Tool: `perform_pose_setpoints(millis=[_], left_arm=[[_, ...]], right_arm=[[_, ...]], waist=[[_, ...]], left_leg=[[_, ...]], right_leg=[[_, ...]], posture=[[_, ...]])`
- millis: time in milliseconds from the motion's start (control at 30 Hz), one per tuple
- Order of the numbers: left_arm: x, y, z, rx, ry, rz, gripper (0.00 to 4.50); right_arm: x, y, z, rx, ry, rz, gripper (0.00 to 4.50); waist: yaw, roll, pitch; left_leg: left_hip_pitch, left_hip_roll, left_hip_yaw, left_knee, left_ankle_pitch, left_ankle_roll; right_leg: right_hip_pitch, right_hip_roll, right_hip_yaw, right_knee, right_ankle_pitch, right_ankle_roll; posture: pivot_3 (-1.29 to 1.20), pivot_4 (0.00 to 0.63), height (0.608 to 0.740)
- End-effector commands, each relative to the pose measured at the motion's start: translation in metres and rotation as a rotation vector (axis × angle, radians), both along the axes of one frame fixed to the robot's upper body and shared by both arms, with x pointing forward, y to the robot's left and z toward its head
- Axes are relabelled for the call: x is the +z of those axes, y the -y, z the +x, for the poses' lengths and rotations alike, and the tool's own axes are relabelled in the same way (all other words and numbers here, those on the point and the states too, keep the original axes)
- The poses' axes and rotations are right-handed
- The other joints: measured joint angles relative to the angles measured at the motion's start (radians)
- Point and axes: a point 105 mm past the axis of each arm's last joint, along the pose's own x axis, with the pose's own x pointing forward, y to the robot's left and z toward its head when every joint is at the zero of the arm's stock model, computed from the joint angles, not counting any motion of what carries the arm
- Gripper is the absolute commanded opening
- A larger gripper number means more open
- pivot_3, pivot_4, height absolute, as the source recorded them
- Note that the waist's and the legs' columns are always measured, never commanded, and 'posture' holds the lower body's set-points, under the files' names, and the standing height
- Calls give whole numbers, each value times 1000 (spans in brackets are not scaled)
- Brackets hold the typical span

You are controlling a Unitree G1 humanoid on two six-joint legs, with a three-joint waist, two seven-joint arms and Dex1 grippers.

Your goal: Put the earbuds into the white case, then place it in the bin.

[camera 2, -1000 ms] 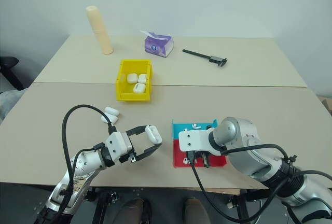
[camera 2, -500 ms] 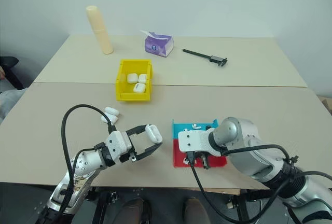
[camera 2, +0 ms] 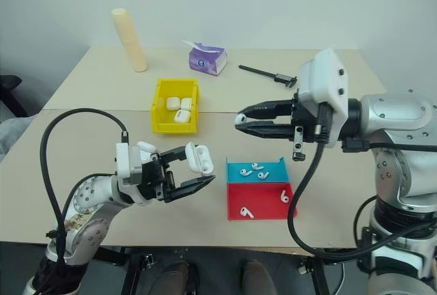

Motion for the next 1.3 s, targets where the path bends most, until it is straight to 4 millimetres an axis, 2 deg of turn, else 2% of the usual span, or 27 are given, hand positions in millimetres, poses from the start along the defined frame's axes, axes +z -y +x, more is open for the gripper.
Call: perform_pose_setpoints(millis=[33, 200, 367, 567, 967, 1300], left_arm=[[12, 1, -5, -68, 58, -19, 2784], [21, 5, -7, -105, 95, -32, 2784], [23, 4, -11, -114, 109, -44, 2784], [24, 4, -13, -124, 125, -53, 2784], [24, 8, -18, -149, 128, -56, 2784], [24, 8, -17, -140, 140, -55, 2784]], right_arm=[[16, -5, -15, 139, 82, 184, 666], [-1, -19, -23, 256, 136, 290, 666], [-10, -25, -22, 280, 158, 329, 666], [-17, -30, -21, 296, 154, 331, 666], [-43, -40, -8, 265, 134, 262, 666], [-56, -38, -5, 249, 125, 216, 666]], waist=[[-1, 0, 0], [-1, 0, 0], [-1, 0, 0], [0, 0, 0], [0, 0, 0], [0, 0, 0]], left_leg=[[0, 0, 0, 0, 0, 0], [0, 0, 0, 0, 0, 0], [1, 0, 0, 0, 0, 0], [1, 0, 1, 0, 0, 0], [1, 0, 1, 0, 0, 0], [1, 0, 1, 0, 0, 0]], right_leg=[[0, 0, 0, 0, 0, 0], [1, 0, 0, 0, 0, 0], [1, 0, -1, 0, 0, 0], [1, 0, 0, 0, 0, 0], [2, 0, -1, 0, 0, 0], [2, 0, -1, 0, 0, 0]], posture=[[0, 150, 740], [0, 150, 740], [0, 150, 740], [0, 150, 740], [0, 150, 740], [0, 150, 740]])
